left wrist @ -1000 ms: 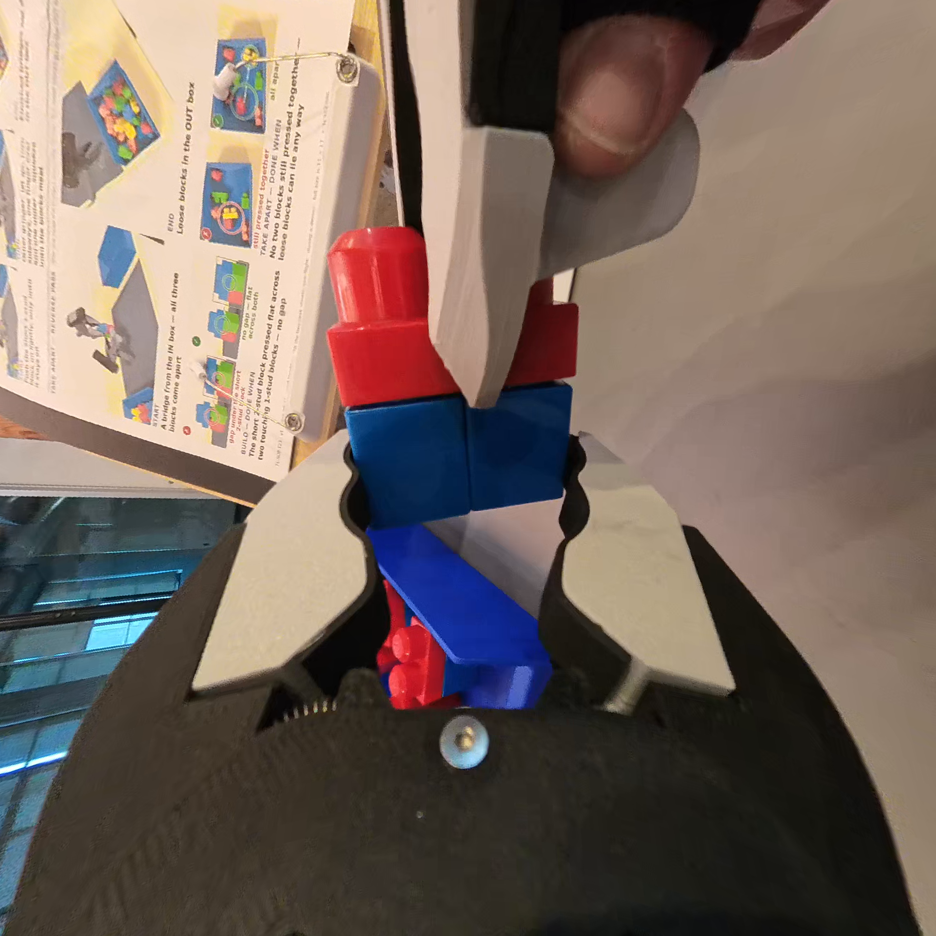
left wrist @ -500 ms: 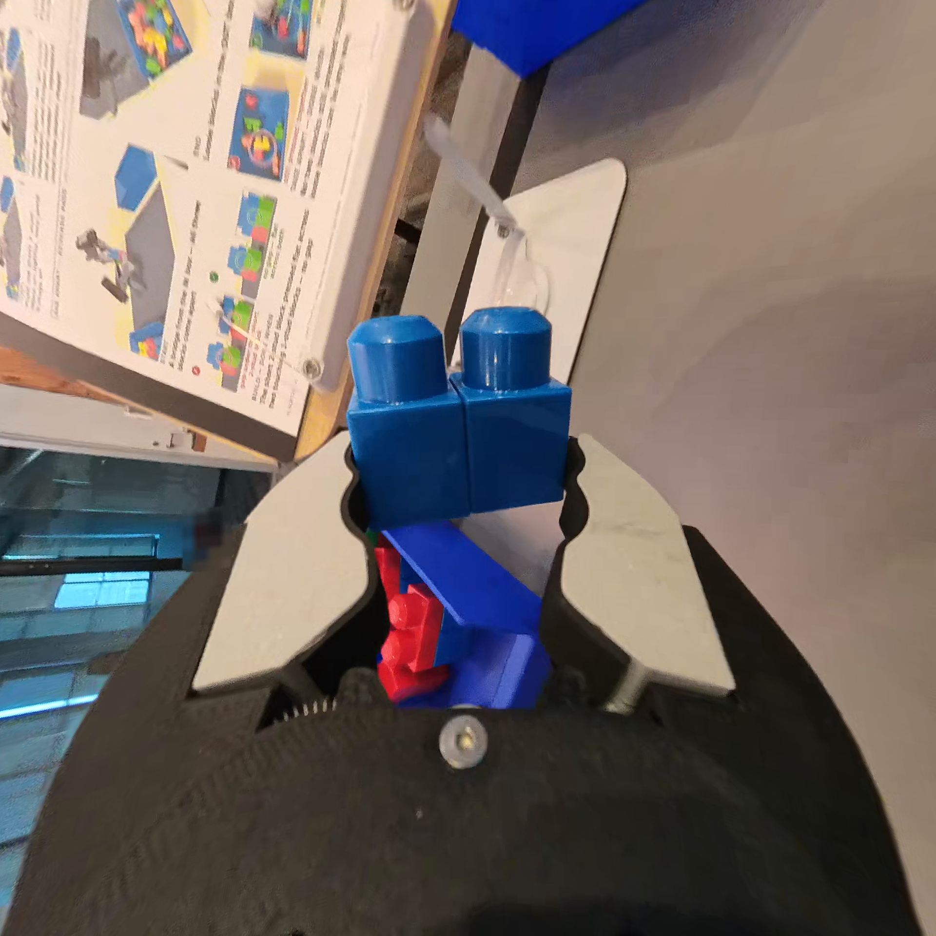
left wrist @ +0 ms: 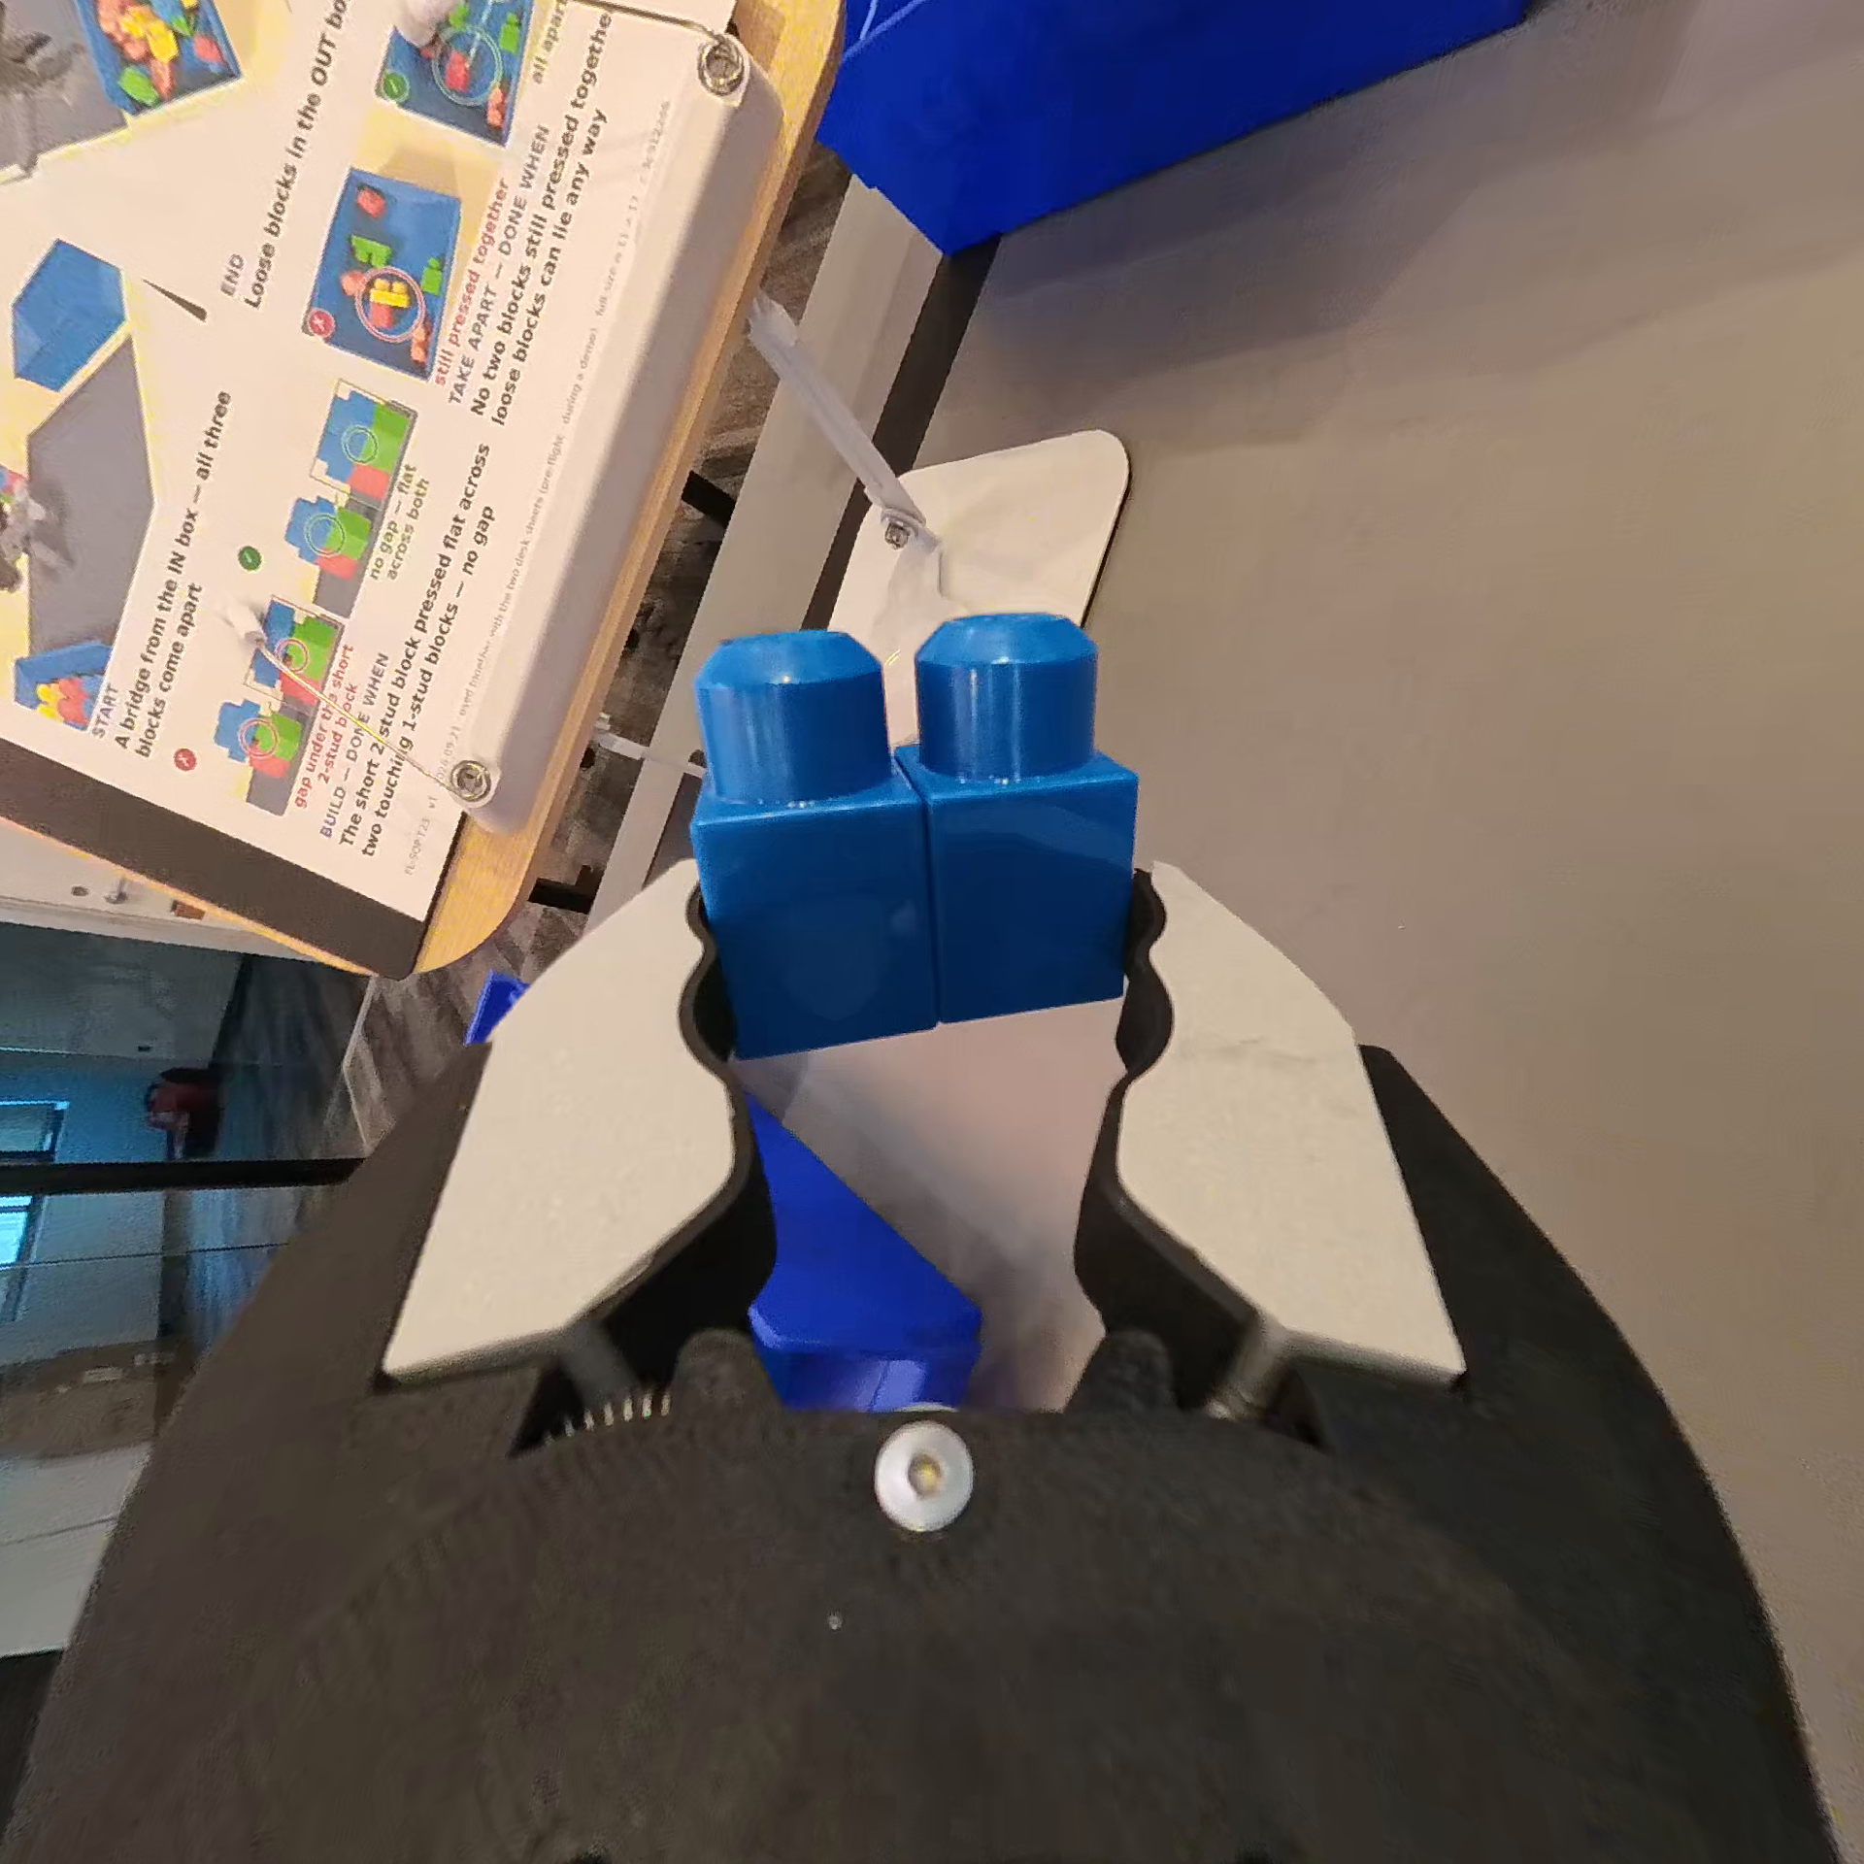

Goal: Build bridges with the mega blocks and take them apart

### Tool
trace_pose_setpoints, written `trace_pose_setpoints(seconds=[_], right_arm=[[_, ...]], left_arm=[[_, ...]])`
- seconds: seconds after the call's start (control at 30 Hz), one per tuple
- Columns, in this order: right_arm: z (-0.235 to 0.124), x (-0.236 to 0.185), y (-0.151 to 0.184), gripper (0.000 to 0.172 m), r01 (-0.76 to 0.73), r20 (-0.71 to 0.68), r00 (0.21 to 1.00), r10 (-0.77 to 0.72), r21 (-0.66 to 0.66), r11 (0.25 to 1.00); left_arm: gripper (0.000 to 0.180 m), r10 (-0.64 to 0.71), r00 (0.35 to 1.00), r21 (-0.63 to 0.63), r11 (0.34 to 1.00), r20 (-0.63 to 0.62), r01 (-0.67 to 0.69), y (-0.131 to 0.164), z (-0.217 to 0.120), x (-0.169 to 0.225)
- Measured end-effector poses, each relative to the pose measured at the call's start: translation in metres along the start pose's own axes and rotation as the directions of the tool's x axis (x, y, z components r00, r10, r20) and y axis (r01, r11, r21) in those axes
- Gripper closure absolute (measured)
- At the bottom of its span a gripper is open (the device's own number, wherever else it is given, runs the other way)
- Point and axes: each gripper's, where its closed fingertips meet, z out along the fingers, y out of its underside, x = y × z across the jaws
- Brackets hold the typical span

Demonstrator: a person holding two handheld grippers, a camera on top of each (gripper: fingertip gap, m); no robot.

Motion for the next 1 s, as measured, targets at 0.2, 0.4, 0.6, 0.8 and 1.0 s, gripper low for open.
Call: trace_pose_setpoints(seconds=[0.2,0.4,0.6,0.8,1.0], right_arm=[[-0.096,-0.073,-0.041,0.111,0.079,0.06,0.992,-0.108,0.355,0.931],[-0.154,-0.295,-0.044,0.108,0.043,0.552,0.755,-0.354,0.496,0.867],[-0.134,-0.383,-0.045,0.113,0.079,0.651,0.643,-0.404,0.468,0.88],[-0.137,-0.392,-0.049,0.135,0.065,0.663,0.613,-0.429,0.498,0.865],[-0.136,-0.389,-0.049,0.134,0.045,0.69,0.589,-0.42,0.491,0.87]], left_arm=[[0.105,-0.037,0.999,0.025,0.999,0.019,0.036,-0.002,-0.001,-0.002],[0.105,0.035,0.997,0.049,0.998,0.064,-0.038,-0.031,-0.002,0.003],[0.106,0.136,0.986,0.054,0.988,0.1,-0.142,-0.056,-0.012,0.013],[0.106,0.158,0.979,0.055,0.985,0.125,-0.166,-0.059,-0.013,0.011],[0.105,0.201,0.97,0.056,0.976,0.137,-0.211,-0.061,-0.01,0.011]])
